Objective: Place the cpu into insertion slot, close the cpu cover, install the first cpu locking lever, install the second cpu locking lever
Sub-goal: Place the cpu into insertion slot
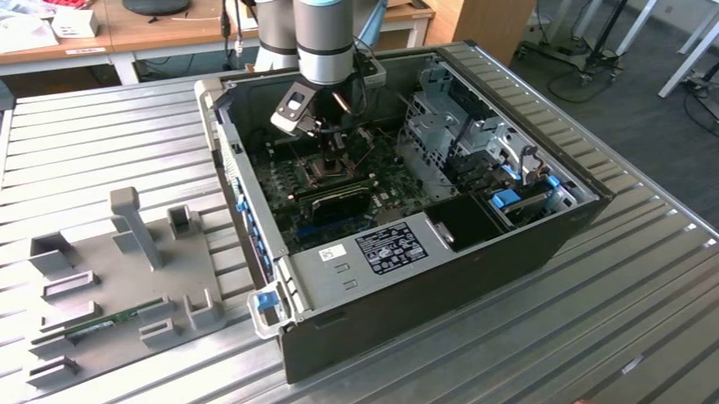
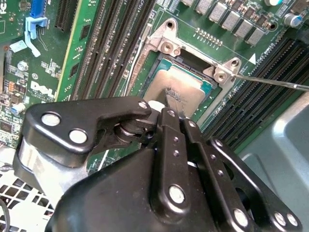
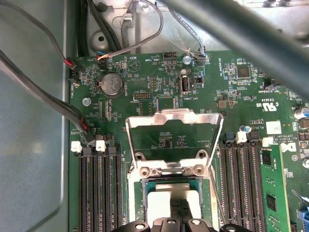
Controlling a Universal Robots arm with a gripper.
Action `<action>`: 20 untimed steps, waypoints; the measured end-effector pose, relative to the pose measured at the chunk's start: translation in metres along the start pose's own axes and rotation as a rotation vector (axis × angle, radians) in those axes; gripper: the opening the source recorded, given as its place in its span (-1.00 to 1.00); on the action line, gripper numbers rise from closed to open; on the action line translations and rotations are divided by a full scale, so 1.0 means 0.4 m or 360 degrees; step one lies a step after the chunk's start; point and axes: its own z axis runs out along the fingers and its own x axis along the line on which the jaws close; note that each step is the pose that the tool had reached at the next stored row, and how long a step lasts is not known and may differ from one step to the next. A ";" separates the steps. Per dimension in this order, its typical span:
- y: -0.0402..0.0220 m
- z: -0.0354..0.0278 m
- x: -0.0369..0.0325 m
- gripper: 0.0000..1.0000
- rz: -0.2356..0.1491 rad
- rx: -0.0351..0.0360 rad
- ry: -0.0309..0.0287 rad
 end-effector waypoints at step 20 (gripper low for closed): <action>0.005 -0.078 -0.004 -0.79 0.0000 0.0001 -0.00015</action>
